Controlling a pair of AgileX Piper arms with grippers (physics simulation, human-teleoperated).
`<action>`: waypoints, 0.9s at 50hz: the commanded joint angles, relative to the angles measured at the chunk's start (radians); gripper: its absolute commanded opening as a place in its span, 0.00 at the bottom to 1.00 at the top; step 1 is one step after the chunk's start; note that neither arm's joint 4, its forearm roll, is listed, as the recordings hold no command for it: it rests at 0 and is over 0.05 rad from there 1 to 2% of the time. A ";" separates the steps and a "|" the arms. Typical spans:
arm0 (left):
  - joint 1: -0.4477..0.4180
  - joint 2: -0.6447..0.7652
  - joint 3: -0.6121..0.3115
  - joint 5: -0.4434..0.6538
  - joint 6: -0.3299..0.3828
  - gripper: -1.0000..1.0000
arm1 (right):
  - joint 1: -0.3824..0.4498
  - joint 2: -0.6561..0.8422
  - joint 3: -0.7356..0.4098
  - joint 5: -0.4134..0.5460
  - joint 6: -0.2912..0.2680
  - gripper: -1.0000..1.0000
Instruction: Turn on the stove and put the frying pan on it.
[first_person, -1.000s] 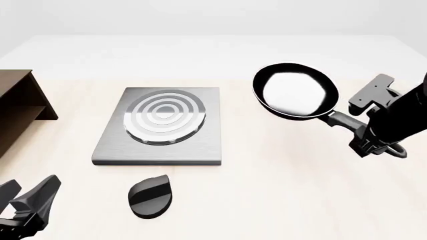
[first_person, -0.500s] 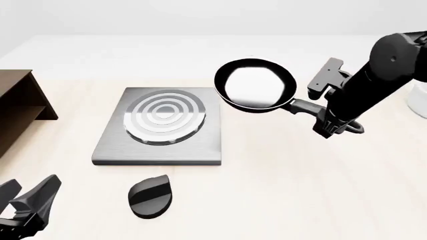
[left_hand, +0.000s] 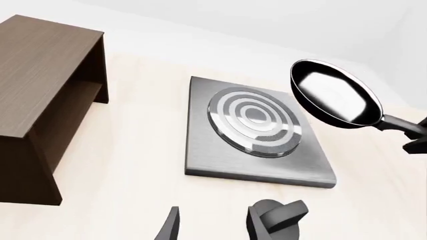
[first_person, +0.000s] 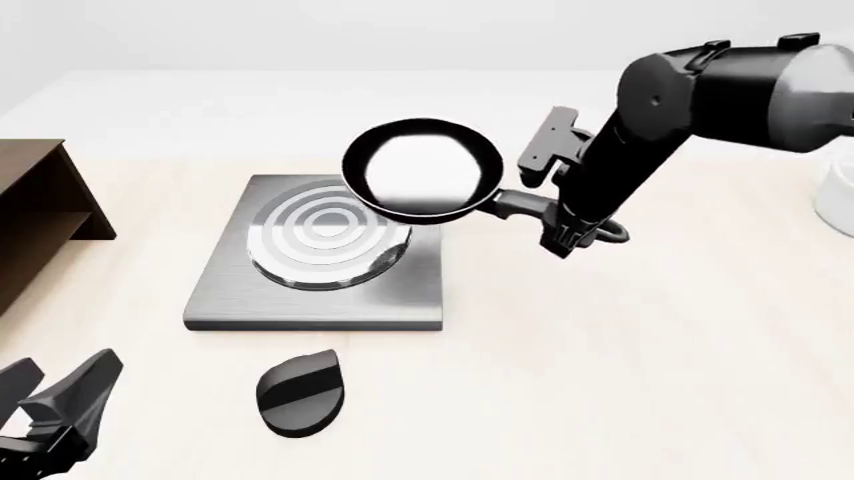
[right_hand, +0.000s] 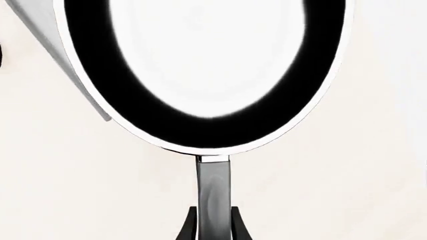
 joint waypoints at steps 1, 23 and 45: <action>-0.001 0.000 0.000 0.001 -0.002 1.00 | 0.095 0.077 -0.111 0.008 0.040 0.00; -0.003 0.000 0.000 0.001 -0.006 1.00 | 0.209 0.203 -0.295 0.059 0.119 0.00; -0.004 0.000 0.000 -0.001 -0.013 1.00 | 0.214 0.253 -0.282 0.033 0.117 0.00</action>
